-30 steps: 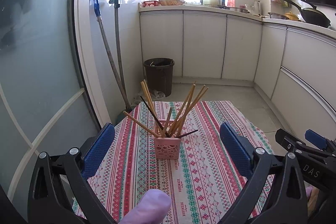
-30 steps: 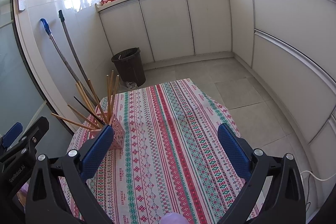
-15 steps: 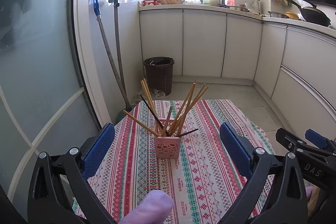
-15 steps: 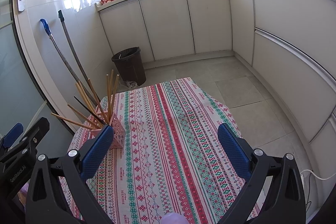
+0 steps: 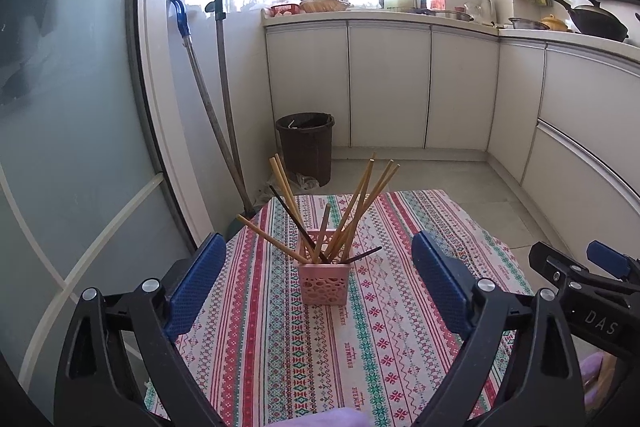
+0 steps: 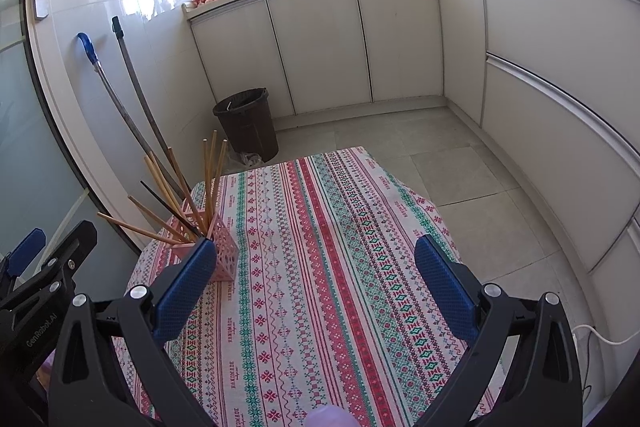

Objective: Organize utensils

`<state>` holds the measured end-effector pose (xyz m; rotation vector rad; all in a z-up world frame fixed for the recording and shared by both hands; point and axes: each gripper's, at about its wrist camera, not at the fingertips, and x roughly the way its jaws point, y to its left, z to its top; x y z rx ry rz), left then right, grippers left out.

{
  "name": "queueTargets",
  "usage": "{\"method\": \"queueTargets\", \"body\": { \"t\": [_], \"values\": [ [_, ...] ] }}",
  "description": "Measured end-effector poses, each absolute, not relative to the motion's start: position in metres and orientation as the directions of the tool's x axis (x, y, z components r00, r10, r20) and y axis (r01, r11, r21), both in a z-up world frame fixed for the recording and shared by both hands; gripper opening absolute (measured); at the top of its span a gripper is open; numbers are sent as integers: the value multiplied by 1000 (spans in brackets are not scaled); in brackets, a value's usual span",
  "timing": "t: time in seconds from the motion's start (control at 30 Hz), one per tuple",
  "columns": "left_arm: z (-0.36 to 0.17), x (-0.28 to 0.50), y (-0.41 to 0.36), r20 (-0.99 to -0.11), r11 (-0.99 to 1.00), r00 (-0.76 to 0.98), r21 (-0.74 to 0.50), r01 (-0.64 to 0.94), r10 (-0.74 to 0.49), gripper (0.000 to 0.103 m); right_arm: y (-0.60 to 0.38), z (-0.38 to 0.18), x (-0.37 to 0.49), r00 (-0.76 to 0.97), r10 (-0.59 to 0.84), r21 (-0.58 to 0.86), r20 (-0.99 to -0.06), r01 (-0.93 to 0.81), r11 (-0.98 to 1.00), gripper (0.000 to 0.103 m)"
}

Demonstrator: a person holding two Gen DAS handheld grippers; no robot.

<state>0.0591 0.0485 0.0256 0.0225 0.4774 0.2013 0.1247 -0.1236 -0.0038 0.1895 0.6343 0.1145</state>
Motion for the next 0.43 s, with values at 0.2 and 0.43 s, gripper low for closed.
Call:
{"method": "queueTargets", "body": {
  "t": [0.2, 0.43],
  "values": [
    [27, 59, 47, -453, 984, 874, 64, -166, 177, 82, -123, -4, 125, 798, 161, 208, -580, -46, 977, 97],
    [31, 58, 48, -453, 982, 872, 58, -182, 188, 96, -124, -4, 126, 798, 158, 210, -581, -40, 977, 97]
  ]
}}
